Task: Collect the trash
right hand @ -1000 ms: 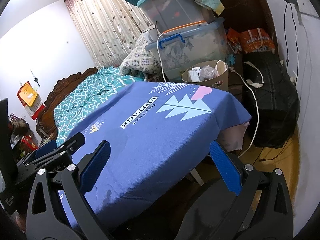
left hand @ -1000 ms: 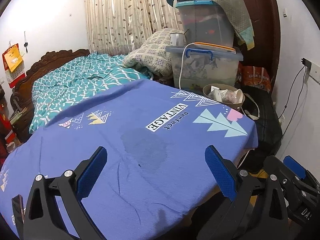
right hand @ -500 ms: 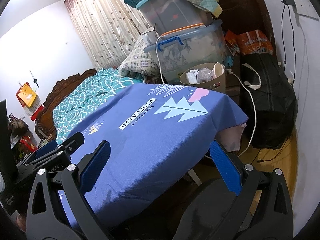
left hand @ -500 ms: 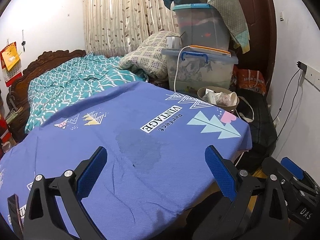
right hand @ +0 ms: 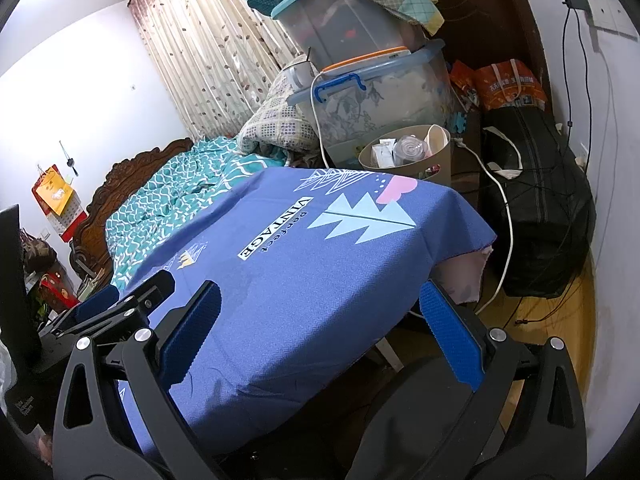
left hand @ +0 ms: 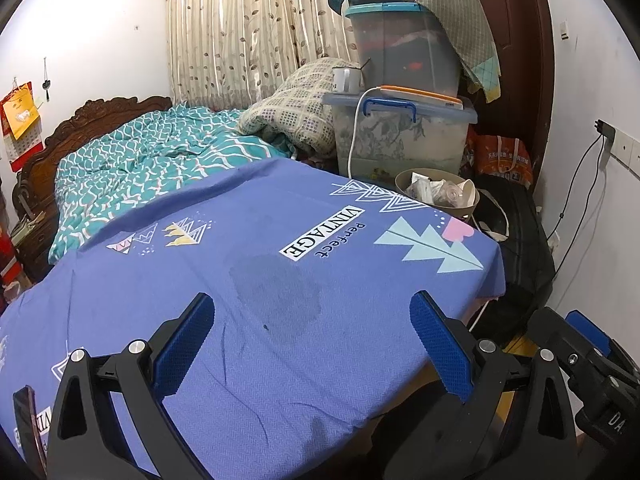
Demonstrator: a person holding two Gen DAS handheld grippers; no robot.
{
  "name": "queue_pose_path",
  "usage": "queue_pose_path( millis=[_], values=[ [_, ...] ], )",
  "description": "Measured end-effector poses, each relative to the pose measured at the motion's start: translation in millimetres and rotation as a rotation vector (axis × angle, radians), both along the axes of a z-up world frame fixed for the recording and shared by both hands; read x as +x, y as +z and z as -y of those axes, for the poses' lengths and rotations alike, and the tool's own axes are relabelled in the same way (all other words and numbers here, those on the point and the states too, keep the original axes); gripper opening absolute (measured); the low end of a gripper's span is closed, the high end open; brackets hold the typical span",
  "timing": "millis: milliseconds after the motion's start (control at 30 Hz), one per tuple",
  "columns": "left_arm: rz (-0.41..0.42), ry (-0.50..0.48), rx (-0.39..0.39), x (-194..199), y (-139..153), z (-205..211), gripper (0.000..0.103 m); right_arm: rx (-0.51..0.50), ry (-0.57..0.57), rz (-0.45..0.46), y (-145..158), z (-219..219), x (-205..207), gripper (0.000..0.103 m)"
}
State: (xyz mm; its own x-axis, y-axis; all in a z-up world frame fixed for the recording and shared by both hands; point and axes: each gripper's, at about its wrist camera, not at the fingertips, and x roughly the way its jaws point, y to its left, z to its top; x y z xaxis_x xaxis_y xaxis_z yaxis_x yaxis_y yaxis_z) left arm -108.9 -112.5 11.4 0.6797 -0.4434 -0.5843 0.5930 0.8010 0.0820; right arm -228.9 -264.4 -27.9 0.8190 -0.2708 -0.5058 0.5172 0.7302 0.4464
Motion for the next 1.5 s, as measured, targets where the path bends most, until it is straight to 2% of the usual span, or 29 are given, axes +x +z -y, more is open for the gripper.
queue_pose_path(
  millis=[800,1500],
  values=[
    [-0.009,0.015,0.001,4,-11,-4,0.094,-0.011,0.005,0.015,4,4,7,0.099],
    [0.0,0.03,0.009,6,-9,-6,0.094,-0.016,0.007,0.025,4,6,6,0.099]
  ],
)
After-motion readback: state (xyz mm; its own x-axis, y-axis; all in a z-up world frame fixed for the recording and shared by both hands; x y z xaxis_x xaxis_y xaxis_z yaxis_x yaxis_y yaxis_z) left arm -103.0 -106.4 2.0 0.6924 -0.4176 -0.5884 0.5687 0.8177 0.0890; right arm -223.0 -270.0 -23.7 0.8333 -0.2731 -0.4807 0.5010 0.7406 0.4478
